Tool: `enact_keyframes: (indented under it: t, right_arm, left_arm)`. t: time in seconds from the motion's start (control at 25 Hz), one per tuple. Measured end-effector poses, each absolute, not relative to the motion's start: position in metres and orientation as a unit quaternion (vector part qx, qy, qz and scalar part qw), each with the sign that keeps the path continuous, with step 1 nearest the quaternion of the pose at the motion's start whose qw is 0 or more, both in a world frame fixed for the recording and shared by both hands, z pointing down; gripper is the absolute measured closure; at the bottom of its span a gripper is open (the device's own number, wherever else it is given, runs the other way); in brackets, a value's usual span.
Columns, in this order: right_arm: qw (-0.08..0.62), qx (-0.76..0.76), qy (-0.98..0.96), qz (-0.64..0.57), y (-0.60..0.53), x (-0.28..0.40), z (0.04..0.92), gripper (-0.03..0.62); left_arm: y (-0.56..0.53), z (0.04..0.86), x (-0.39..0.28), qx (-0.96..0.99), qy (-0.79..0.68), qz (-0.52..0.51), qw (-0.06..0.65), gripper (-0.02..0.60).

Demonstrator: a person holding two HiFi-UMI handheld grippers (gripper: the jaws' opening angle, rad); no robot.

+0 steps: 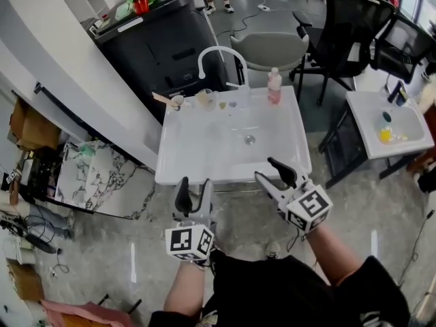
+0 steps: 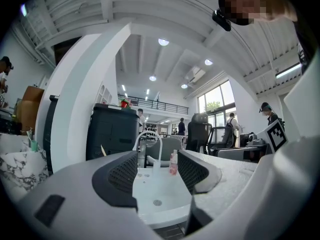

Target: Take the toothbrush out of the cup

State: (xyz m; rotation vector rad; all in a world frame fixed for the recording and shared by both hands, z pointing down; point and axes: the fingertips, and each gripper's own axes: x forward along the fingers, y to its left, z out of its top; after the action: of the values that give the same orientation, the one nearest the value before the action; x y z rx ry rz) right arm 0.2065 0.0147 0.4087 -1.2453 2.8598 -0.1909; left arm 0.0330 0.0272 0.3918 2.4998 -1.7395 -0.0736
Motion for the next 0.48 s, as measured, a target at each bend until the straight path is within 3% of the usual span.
enact_keyframes:
  t: [0.48]
  right_arm:
    - [0.002, -0.459, 0.887, -0.059, -0.068, 0.066, 0.403, 0.388]
  left_arm:
    - [-0.075, 0.395, -0.111, 0.851, -0.521, -0.027, 0.064, 0.347]
